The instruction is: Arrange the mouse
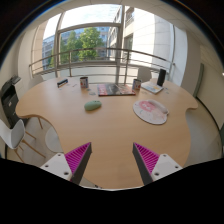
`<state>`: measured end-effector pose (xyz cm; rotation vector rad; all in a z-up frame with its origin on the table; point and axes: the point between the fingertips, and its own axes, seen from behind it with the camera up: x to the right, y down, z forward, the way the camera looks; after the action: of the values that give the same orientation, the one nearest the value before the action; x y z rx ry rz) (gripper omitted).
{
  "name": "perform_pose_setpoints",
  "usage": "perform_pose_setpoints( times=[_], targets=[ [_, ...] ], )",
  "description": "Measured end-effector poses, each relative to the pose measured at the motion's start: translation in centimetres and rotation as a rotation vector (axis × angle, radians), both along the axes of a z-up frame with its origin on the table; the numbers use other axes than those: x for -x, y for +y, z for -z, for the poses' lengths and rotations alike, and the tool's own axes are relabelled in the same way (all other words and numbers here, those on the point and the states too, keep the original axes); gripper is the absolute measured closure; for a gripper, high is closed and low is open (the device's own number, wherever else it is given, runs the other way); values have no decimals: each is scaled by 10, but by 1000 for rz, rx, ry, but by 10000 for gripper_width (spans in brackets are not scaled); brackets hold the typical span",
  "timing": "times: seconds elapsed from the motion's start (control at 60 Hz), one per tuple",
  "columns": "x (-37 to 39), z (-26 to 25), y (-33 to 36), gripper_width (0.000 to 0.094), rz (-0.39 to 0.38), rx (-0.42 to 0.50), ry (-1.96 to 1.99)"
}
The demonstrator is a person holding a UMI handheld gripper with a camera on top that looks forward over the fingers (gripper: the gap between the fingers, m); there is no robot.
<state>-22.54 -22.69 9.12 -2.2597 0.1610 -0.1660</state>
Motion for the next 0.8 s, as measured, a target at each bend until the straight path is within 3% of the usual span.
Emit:
perform_pose_setpoints(
  times=[0.25, 0.5, 0.667, 0.8],
  targets=[
    [74, 48, 165, 87, -175, -49, 31],
    [79, 100, 289, 90, -178, 7, 83],
    [82, 106, 327, 98, -174, 13, 92],
    [91, 107, 354, 194, -191, 1, 58]
  ],
)
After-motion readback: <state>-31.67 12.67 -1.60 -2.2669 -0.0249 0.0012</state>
